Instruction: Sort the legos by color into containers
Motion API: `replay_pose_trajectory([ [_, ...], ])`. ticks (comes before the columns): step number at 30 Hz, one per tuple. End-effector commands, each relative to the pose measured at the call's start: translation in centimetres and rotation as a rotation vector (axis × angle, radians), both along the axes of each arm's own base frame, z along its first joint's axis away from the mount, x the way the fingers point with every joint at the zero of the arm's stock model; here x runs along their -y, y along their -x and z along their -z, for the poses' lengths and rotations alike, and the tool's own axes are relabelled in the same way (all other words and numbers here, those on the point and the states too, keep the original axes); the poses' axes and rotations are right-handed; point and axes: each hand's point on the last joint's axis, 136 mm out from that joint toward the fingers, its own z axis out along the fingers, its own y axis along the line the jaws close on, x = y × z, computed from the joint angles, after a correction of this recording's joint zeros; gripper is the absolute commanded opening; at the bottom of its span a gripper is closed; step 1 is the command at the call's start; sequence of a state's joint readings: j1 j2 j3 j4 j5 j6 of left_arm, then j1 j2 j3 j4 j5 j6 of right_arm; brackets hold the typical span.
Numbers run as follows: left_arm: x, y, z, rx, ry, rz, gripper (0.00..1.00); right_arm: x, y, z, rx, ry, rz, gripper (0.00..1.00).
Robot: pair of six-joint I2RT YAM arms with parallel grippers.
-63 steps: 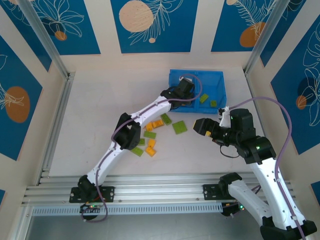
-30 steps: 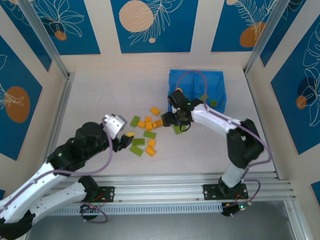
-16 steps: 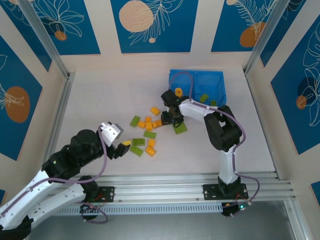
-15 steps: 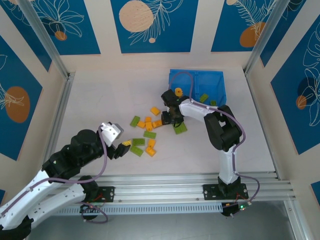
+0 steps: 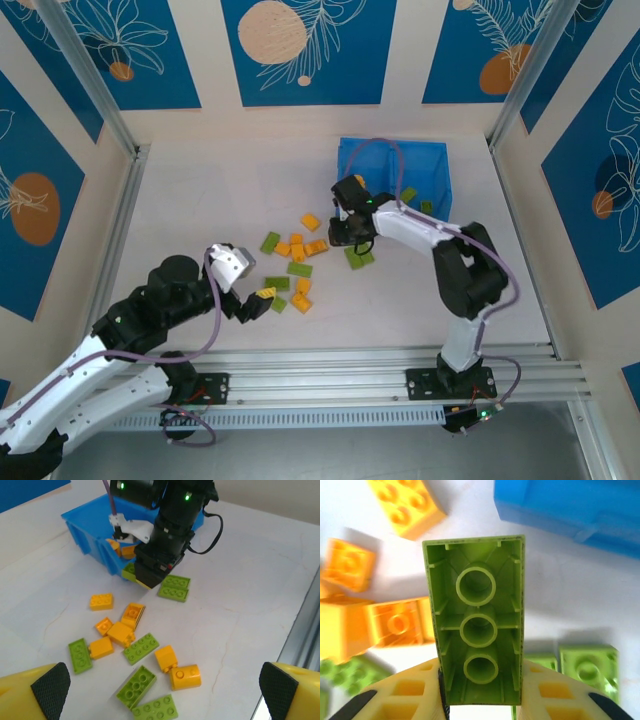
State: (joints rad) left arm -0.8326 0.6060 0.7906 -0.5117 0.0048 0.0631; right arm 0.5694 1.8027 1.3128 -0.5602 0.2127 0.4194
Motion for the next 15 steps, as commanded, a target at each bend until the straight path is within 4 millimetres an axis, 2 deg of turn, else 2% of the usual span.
replay_pose_trajectory([
  [1,1.5,0.5,-1.8,0.049,0.068,0.081,1.00,0.0,0.9,-5.4,0.100,-0.101,0.008,0.28],
  [4,2.0,0.3,-2.6,0.069,0.089,0.093,1.00,2.1,1.2,-8.7,0.192,-0.116,0.073,0.28],
  [6,2.4,0.1,-3.0,0.080,0.099,0.098,1.00,5.3,0.8,-11.1,0.263,-0.107,0.187,0.28],
  [8,2.7,-0.1,-3.3,0.086,0.105,0.105,1.00,8.6,0.0,-12.5,0.305,-0.104,0.290,0.28],
  [11,3.3,-0.3,-3.2,0.082,0.101,0.116,1.00,13.5,-1.9,-13.0,0.318,-0.107,0.422,0.28],
  [13,3.5,-0.4,-3.0,0.072,0.097,0.117,1.00,16.0,-3.6,-12.4,0.302,-0.091,0.479,0.28],
  [15,3.6,-0.6,-2.7,0.054,0.095,0.112,1.00,17.9,-5.4,-10.9,0.262,-0.064,0.521,0.28],
])
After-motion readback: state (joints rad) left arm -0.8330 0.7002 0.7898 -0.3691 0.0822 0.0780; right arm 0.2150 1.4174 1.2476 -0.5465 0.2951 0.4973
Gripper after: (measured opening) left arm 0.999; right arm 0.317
